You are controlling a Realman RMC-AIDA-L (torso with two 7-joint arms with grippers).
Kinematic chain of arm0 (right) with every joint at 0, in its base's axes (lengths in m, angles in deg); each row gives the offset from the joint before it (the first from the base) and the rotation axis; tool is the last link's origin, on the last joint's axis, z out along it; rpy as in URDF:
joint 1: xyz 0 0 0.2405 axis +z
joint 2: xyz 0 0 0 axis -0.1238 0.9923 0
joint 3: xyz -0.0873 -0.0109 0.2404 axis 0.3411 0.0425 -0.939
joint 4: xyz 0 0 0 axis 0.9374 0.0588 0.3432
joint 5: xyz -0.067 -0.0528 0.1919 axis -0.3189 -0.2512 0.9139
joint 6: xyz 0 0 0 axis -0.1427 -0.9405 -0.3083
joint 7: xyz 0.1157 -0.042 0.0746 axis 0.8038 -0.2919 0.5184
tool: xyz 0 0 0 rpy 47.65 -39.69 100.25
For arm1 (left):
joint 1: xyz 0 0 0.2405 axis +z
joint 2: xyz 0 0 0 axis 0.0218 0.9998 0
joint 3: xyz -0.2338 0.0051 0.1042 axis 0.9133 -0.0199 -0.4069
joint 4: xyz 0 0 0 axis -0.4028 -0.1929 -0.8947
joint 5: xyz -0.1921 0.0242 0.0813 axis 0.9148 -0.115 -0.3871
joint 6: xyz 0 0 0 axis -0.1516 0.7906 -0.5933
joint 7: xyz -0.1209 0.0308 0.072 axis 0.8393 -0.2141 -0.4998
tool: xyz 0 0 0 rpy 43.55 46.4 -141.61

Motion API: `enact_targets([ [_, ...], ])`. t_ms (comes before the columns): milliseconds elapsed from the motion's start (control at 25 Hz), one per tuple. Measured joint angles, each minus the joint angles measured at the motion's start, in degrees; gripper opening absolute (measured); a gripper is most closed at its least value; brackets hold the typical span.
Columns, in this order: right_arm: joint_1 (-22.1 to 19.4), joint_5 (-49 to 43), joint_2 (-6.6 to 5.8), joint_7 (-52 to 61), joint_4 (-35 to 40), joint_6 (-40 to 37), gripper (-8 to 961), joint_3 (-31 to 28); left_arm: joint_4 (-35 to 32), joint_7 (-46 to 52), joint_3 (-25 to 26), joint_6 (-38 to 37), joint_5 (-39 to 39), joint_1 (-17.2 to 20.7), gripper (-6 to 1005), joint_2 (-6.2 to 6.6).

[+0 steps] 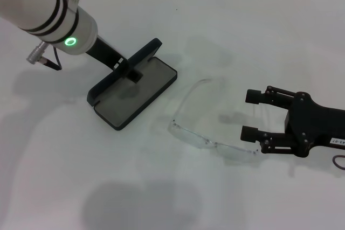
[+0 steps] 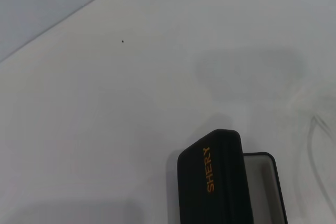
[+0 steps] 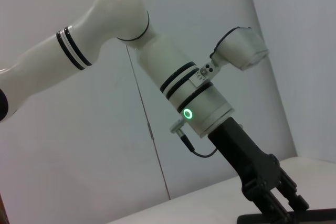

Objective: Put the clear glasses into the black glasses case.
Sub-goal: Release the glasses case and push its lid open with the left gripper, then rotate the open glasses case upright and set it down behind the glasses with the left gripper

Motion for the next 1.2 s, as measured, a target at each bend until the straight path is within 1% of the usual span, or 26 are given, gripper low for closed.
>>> enact_targets([
  [160,0.0,0.1,-0.02,0.0,0.0,0.0,848,0.0,-0.1,-0.2,-1.1,0.0,-0.4,0.0,773,0.07],
  [280,0.0,0.1,-0.03,0.0,0.0,0.0,848,0.0,0.0,0.0,-3.0,-0.1,-2.8,0.0,563,0.02],
  [360,0.0,0.1,-0.03,0.0,0.0,0.0,848,-0.1,0.1,0.4,-4.1,-0.1,-3.7,0.0,465,-0.02],
  [480,0.0,0.2,-0.03,0.0,-0.2,0.0,848,-0.3,-0.2,0.6,-4.4,0.1,-3.9,0.1,318,-0.03],
  [920,0.1,0.2,-0.03,0.0,-0.5,0.6,848,-0.2,-1.3,0.5,-4.4,1.6,-3.7,0.1,212,-0.15],
  [1080,0.0,0.2,-0.03,0.0,-0.5,0.7,848,-0.3,-1.7,-0.9,-4.5,3.7,-3.6,0.3,211,-0.15],
  [1200,-0.2,0.2,-0.03,0.0,-0.5,0.7,848,-0.4,-1.8,-4.2,-4.4,4.6,-2.1,0.4,210,-0.16],
])
